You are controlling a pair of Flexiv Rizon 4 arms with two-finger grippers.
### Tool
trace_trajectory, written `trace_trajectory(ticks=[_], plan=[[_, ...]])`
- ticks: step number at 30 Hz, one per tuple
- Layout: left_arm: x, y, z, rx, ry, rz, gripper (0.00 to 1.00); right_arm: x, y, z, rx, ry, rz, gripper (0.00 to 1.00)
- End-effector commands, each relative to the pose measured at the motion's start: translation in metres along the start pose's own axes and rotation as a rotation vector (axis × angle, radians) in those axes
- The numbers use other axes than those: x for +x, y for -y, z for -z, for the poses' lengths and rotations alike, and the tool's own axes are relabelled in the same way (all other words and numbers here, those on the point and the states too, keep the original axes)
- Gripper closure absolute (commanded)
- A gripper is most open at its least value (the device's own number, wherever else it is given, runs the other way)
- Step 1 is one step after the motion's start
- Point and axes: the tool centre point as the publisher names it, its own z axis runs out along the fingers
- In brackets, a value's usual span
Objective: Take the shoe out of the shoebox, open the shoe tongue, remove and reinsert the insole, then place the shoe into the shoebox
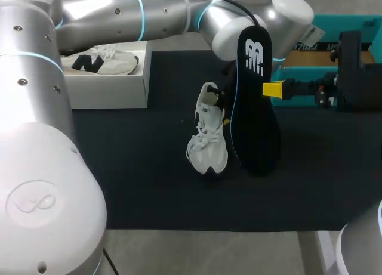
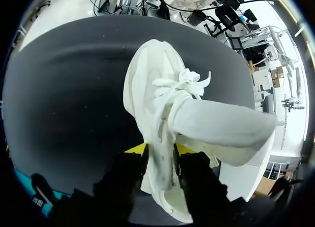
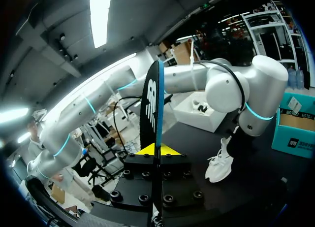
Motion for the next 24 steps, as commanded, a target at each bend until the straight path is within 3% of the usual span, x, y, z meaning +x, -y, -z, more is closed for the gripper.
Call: trace_trajectory(ticks=[1, 2, 13, 17, 24], plan=[[0.001, 0.001, 0.001, 0.008, 0.018, 0.001, 0.07, 0.0, 0.001, -0.002, -0.001, 0.001, -0.001, 1.0], [0.001, 0.002, 0.002, 0.012, 0.029, 0.001, 0.0, 0.0, 0.001, -0.002, -0.001, 0.001, -0.001, 1.0], [0.002, 0.0, 0.033, 0.011, 0.21, 0.065, 0.0, 0.0, 0.001, -0.002, -0.001, 0.001, -0.001, 1.0], [0.007, -0.004, 0.056, 0.044, 0.365, 0.076, 0.0, 0.0, 0.001, -0.002, -0.001, 0.001, -0.001, 1.0], [0.019, -0.008, 0.095, 0.02, 0.565, 0.063, 0.0, 0.0, 0.001, -0.002, -0.001, 0.001, -0.001, 1.0]])
